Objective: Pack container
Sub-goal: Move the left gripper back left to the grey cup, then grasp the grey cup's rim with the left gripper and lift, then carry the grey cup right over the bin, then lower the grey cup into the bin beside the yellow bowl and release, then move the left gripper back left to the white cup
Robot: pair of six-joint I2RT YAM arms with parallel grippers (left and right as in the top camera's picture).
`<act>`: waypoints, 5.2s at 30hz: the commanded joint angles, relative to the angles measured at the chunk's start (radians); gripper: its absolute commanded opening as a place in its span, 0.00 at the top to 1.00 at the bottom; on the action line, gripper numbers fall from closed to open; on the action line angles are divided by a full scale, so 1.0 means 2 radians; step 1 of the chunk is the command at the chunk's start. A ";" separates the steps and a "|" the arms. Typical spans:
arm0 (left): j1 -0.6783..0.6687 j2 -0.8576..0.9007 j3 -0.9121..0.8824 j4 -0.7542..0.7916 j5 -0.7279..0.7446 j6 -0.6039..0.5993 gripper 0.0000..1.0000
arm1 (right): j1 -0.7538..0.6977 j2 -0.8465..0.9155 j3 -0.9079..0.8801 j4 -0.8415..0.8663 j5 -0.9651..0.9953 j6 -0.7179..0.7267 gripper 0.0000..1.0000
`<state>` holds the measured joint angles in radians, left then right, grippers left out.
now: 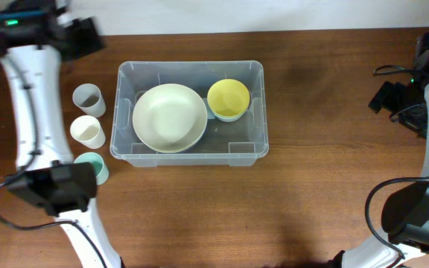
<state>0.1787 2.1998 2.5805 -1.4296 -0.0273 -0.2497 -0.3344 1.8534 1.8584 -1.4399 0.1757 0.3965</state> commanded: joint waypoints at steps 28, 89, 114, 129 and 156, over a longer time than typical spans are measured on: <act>0.081 0.089 -0.088 0.043 0.037 0.163 0.01 | -0.003 0.001 -0.001 0.000 0.006 0.004 0.01; -0.190 0.078 0.208 -0.127 0.177 0.230 0.99 | -0.003 0.001 -0.001 0.000 0.006 0.004 0.01; -0.301 0.078 -0.078 -0.043 0.140 0.221 0.99 | -0.003 0.001 -0.001 0.000 0.006 0.004 0.01; -0.301 0.078 -0.160 0.019 0.134 0.221 0.94 | -0.003 0.001 -0.001 0.000 0.006 0.004 0.01; -0.274 0.075 0.026 0.013 0.075 0.196 0.24 | -0.003 0.001 -0.001 0.000 0.006 0.004 0.01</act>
<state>-0.4095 2.3657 2.4748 -1.3777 0.1997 0.1822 -0.3344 1.8534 1.8584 -1.4399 0.1757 0.3965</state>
